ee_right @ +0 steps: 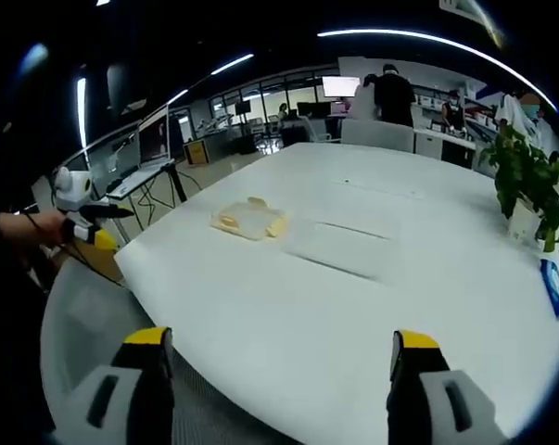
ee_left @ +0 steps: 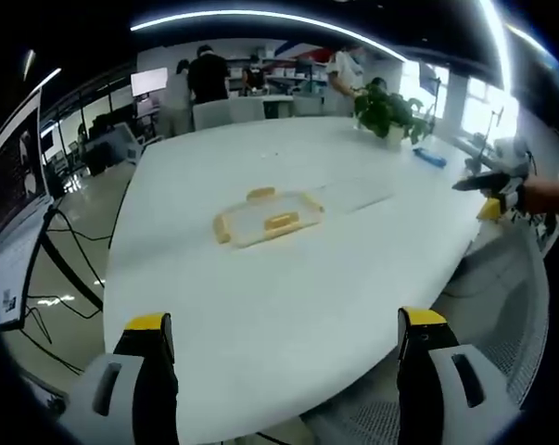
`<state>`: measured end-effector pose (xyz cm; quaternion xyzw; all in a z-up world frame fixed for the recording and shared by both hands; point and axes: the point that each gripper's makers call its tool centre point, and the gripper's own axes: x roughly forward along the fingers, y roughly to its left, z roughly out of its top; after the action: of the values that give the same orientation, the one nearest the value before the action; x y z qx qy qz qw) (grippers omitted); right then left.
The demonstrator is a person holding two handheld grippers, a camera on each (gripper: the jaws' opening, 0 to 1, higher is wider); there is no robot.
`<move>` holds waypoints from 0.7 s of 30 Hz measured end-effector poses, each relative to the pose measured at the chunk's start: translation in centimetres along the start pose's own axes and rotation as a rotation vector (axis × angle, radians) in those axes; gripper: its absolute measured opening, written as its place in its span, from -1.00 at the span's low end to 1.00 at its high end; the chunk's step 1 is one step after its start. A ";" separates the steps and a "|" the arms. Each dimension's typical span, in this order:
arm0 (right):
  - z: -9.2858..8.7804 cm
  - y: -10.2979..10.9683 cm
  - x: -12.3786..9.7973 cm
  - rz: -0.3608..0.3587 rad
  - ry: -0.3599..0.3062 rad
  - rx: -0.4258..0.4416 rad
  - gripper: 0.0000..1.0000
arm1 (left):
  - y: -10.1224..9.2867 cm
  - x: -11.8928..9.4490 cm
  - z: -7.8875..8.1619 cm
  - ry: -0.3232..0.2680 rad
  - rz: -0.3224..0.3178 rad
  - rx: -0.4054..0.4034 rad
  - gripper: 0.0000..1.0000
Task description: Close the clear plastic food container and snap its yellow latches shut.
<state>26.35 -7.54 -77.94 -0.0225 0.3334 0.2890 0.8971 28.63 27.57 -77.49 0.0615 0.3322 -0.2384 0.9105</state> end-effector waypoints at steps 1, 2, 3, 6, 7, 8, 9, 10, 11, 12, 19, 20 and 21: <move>0.0 0.0 0.0 0.001 0.002 -0.002 0.97 | 0.1 0.0 0.1 -0.003 0.000 -0.011 0.98; 0.0 -0.1 -0.1 -0.003 0.006 -0.005 0.97 | 0.1 0.0 0.2 -0.005 -0.001 -0.016 0.98; 0.0 -0.2 -0.1 -0.006 0.006 -0.007 0.97 | 0.0 0.0 0.3 -0.011 -0.003 -0.032 0.98; -0.1 0.0 -0.3 -0.004 0.017 -0.003 0.97 | -0.4 0.1 0.5 -0.014 -0.010 -0.033 0.98; -0.1 0.0 -0.4 -0.007 0.019 -0.011 0.98 | -0.5 0.2 0.5 -0.009 -0.014 -0.029 0.98; -0.1 0.1 -0.5 -0.007 0.017 -0.016 0.97 | -0.6 0.3 0.4 -0.006 -0.016 -0.027 0.98; -0.1 0.1 -0.4 -0.006 0.015 -0.016 0.98 | -0.7 0.3 0.5 -0.007 -0.019 -0.027 0.98; -0.2 0.1 -0.4 -0.005 0.018 -0.014 0.99 | -0.9 0.4 0.5 -0.007 -0.024 -0.029 0.98; -0.5 0.2 -0.5 -0.003 0.038 -0.007 0.99 | -1.1 0.4 0.5 -0.003 -0.030 -0.028 0.98; -0.5 0.1 -0.5 -0.007 0.035 -0.011 0.98 | -1.3 0.4 0.5 0.000 -0.033 -0.026 0.98; 0.7 1.0 -1.3 -0.011 -0.001 -0.033 0.97 | -1.9 0.1 1.6 -0.021 -0.049 -0.010 0.98; 1.4 1.2 -1.7 -0.012 -0.026 -0.060 0.97 | -2.0 -0.1 2.3 -0.054 -0.054 0.003 0.98; 1.0 0.8 -1.5 -0.024 -0.006 -0.065 0.97 | -1.9 -0.2 2.0 -0.045 -0.053 0.004 0.98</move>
<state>25.63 -7.35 -76.13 -0.0548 0.3207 0.2889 0.9004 28.79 25.39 -75.73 0.0493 0.3126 -0.2645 0.9110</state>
